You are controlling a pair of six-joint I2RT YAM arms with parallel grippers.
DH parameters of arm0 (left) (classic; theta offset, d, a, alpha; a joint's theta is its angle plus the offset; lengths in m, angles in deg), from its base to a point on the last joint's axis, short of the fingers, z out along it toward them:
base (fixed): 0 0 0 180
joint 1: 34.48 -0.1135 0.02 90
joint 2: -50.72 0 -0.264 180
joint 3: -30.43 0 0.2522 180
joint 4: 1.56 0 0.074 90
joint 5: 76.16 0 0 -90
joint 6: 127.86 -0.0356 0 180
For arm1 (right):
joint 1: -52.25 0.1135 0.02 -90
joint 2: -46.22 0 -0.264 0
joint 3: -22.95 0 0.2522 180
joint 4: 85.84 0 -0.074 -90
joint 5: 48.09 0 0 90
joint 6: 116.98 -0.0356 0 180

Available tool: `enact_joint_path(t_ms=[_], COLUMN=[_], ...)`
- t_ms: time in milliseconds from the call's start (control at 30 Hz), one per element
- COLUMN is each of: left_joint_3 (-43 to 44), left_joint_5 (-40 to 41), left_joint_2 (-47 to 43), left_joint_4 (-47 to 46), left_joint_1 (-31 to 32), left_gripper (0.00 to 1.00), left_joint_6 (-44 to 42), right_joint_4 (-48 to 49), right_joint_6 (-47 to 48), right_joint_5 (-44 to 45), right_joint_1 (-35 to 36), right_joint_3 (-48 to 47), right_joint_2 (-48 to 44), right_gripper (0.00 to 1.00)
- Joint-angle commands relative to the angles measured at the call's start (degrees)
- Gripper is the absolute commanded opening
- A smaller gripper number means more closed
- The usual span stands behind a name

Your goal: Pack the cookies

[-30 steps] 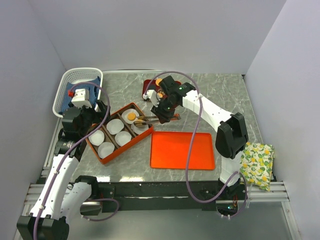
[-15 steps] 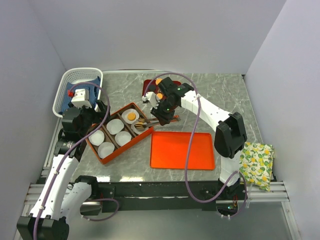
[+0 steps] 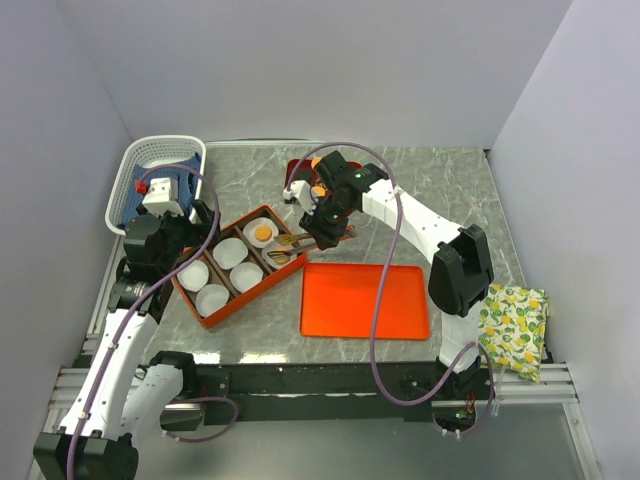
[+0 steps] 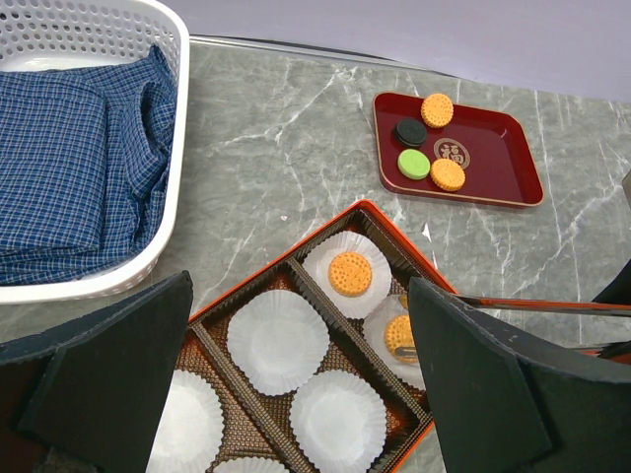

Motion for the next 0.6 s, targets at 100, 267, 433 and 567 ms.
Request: enact_joint_path(t_ms=[100, 267, 433, 567], left_joint_3=[0.5, 0.6, 0.5, 0.6], left_joint_5=[-0.5, -0.4, -0.3, -0.4], left_joint_2=[-0.9, -0.9, -0.9, -0.7], left_joint_4=[-1.5, -1.5, -1.4, -1.5], left_joint_1=[-0.1, -0.1, -0.1, -0.1], left_gripper=[0.96, 0.96, 0.96, 0.96], left_joint_6=[-0.7, -0.7, -0.7, -0.7], right_joint_4=[-1.0, -2.3, -3.4, -3.5], right_joint_6=[-0.4, -0.6, -1.5, -2.3], right_joint_5=[-1.5, -2.7, -4.1, -4.5], right_joint_1=[0.1, -0.6, -3.0, -6.1], right_joint_3=[-4.6, -7.4, -10.5, -11.9], right_joint_2=[0.0, -0.3, -1.0, -1.1], right_gripper=[0.52, 0.52, 0.51, 0.51])
